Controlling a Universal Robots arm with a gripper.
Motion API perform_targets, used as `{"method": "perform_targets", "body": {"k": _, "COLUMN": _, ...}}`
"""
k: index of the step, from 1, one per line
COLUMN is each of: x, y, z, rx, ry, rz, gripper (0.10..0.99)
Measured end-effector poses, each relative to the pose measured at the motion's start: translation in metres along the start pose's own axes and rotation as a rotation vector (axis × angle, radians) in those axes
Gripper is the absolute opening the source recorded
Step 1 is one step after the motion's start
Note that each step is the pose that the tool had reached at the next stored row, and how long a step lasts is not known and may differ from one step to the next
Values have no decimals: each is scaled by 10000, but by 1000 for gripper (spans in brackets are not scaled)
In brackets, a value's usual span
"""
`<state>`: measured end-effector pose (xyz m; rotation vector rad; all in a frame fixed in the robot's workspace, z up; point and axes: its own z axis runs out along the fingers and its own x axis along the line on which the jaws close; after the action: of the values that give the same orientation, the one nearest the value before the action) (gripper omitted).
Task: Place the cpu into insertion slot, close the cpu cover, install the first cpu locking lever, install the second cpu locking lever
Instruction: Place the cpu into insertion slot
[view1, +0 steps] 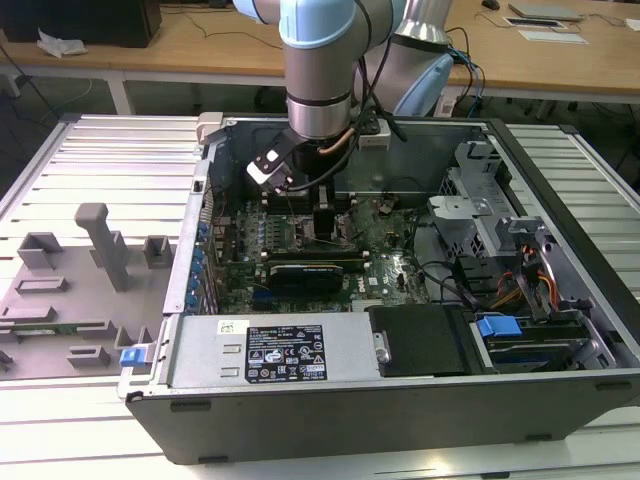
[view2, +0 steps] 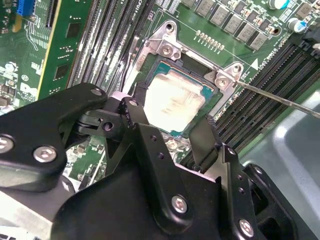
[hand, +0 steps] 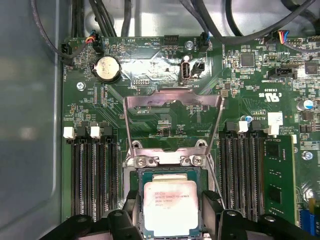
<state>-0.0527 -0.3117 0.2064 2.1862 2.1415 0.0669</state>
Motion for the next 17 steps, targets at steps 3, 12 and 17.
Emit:
{"method": "perform_targets", "body": {"k": 3, "x": -1, "y": 3, "z": -33, "rx": 0, "ry": -1, "rz": 0, "gripper": 616}}
{"method": "perform_targets", "body": {"k": 12, "x": -2, "y": 5, "z": -57, "rx": 0, "ry": -2, "rz": 0, "gripper": 600}}
{"method": "perform_targets", "body": {"k": 17, "x": -2, "y": 6, "z": -62, "rx": 0, "ry": -2, "rz": 0, "gripper": 290}}
